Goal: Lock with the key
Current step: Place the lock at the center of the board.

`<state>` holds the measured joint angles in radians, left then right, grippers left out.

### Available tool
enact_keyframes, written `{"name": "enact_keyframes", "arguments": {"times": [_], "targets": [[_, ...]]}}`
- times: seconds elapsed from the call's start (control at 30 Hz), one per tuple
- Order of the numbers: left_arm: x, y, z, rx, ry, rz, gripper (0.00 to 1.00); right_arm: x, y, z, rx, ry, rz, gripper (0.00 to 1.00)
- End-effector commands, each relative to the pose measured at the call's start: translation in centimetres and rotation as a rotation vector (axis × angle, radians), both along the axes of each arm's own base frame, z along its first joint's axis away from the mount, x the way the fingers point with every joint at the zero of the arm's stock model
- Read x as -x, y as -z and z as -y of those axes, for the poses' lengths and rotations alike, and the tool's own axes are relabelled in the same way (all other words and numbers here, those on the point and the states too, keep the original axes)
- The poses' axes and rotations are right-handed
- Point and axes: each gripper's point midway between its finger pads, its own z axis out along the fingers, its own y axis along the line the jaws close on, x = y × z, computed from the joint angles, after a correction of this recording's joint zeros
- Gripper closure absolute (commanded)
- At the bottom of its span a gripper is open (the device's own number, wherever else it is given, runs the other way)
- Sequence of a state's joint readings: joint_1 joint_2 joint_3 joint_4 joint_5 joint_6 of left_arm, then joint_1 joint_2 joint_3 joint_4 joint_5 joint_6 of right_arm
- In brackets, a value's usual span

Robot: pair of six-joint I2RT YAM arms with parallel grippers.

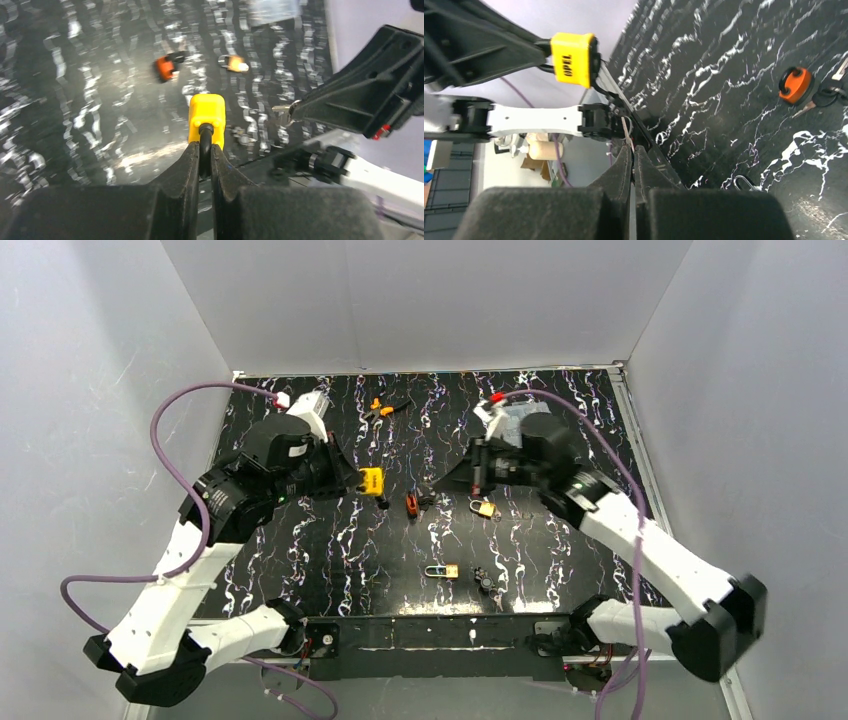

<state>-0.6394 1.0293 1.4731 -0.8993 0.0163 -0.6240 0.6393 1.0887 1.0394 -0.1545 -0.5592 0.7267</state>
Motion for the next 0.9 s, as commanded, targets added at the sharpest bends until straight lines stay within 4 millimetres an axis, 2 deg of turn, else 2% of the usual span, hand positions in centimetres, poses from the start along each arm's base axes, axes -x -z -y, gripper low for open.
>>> {"name": "enact_keyframes", "arguments": {"times": [0.0,0.1,0.2,0.33,0.4,0.47,0.63,0.87], "targets": [[-1.2,2.5,-6.2,-0.255,-0.230,-0.016,1.00,-2.1,1.5,-3.5,0.080,0.030,0.016,0.99],[-1.6,5.5,-7.1,-0.291,-0.267,-0.087,1.00,-3.3,4.5,-6.7,0.150,0.006,-0.043,0.99],[-2.4,8.4,-7.7,-0.255,-0.300,-0.173,1.00,-4.2,7.3,-9.6,0.221,-0.010,-0.096,0.99],[-3.6,12.1,-8.8,-0.231,-0.347,-0.279,1.00,-5.6,10.6,-12.2,0.270,-0.006,-0.171,0.99],[-4.2,14.0,-9.2,-0.205,-0.365,-0.333,1.00,-6.1,12.0,-13.1,0.290,-0.001,-0.201,0.99],[-4.6,15.8,-8.7,-0.133,-0.353,-0.397,1.00,-6.4,13.2,-13.8,0.305,-0.003,-0.222,0.99],[-5.9,18.7,-7.3,0.080,-0.313,-0.495,1.00,-6.8,15.1,-15.3,0.352,-0.008,-0.244,0.99],[-6.1,22.8,-7.7,0.165,-0.338,-0.600,1.00,-7.2,17.5,-16.1,0.397,-0.016,-0.279,0.99]]}}
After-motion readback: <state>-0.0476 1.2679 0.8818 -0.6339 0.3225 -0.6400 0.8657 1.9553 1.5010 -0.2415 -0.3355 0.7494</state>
